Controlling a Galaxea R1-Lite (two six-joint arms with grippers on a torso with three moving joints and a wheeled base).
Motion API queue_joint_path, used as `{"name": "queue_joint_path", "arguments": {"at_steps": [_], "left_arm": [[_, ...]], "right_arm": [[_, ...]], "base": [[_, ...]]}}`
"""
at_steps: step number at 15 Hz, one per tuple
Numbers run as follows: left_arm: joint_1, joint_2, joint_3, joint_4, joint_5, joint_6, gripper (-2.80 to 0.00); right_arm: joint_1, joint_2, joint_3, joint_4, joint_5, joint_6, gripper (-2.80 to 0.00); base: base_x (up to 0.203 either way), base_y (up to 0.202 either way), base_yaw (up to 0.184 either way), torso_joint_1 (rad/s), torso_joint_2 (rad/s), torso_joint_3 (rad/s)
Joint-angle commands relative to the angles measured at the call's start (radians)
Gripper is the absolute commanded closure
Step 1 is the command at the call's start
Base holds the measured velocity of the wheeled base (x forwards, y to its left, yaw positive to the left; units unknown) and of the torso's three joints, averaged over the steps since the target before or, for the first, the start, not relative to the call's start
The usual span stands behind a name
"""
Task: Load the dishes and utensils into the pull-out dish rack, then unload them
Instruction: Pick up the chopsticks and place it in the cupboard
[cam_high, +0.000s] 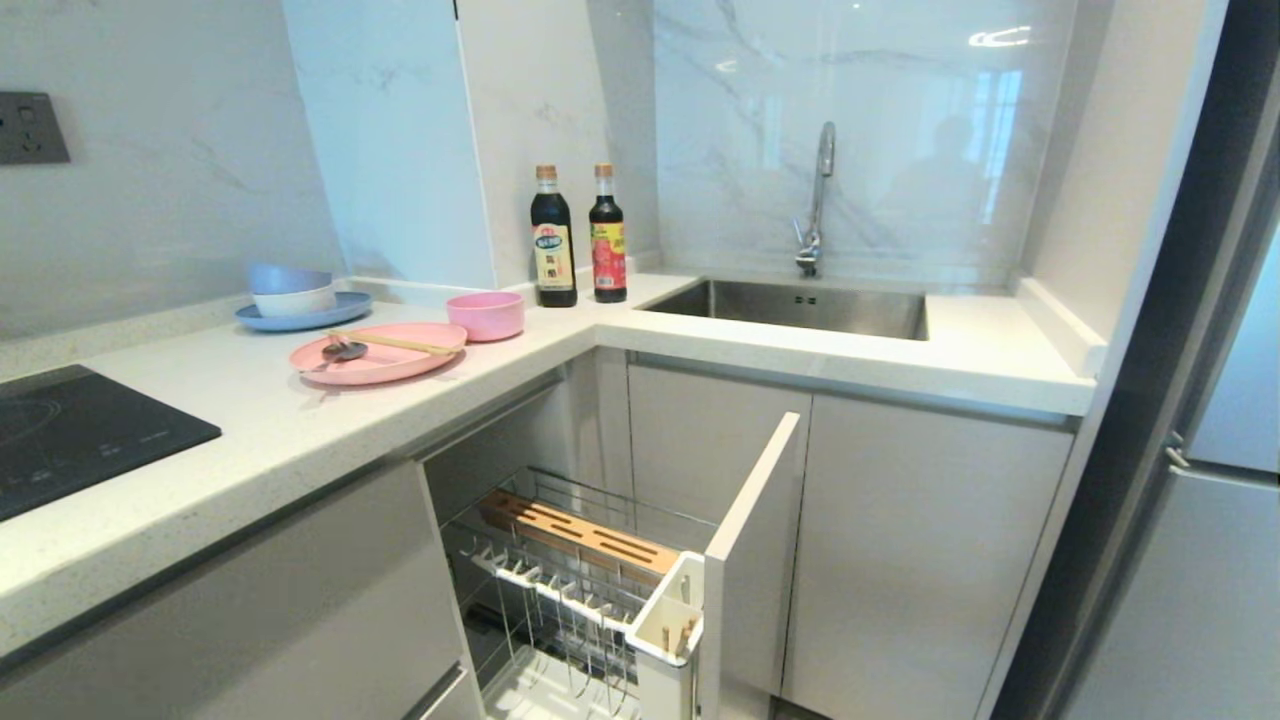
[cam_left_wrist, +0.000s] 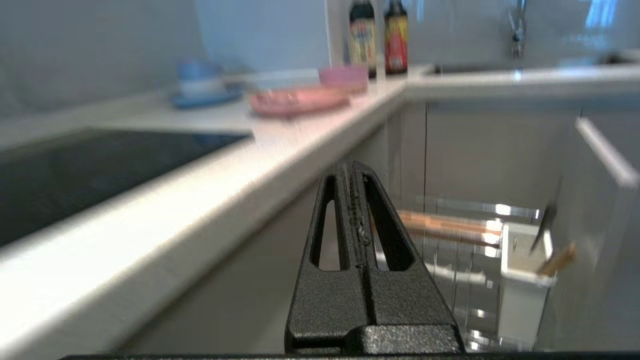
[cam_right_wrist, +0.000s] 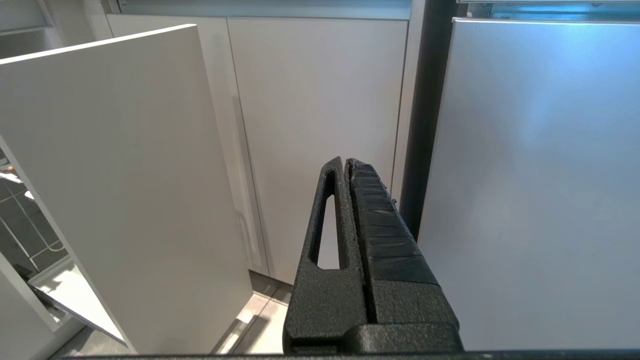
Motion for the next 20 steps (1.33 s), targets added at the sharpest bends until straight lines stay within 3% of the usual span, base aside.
{"name": "queue_joint_path", "arguments": {"at_steps": [1,3,4,5,8,12,20], "left_arm": [[-0.009,-0.115,0.224,-0.11,0.002,0.003,0.0],[-0.013,-0.141,0.433,-0.324,0.0,0.013,0.0],[-0.015,-0.15,0.514,-0.389,-0.005,0.024,0.0],[-0.016,-0.156,0.553,-0.378,-0.01,0.01,0.0],[-0.018,-0.162,0.547,-0.296,-0.055,-0.089,0.0],[-0.018,-0.163,0.547,-0.297,-0.031,-0.158,0.0],[-0.018,-0.163,0.547,-0.296,-0.026,-0.177,0.0]], "right_arm": [[0.0,0.0,0.002,0.0,0.0,0.0,0.0],[0.0,0.0,0.002,0.0,0.0,0.0,0.0],[0.0,0.0,0.002,0.0,0.0,0.0,0.0],[0.0,0.0,0.002,0.0,0.0,0.0,0.0],[0.0,0.0,0.002,0.0,0.0,0.0,0.0],[0.0,0.0,0.002,0.0,0.0,0.0,0.0],[0.0,0.0,0.002,0.0,0.0,0.0,0.0]], "base": [[0.0,0.0,0.0,0.0,0.0,0.0],[0.0,0.0,0.0,0.0,0.0,0.0],[0.0,0.0,0.0,0.0,0.0,0.0],[0.0,0.0,0.0,0.0,0.0,0.0],[0.0,0.0,0.0,0.0,0.0,0.0],[0.0,0.0,0.0,0.0,0.0,0.0],[0.0,0.0,0.0,0.0,0.0,0.0]]}}
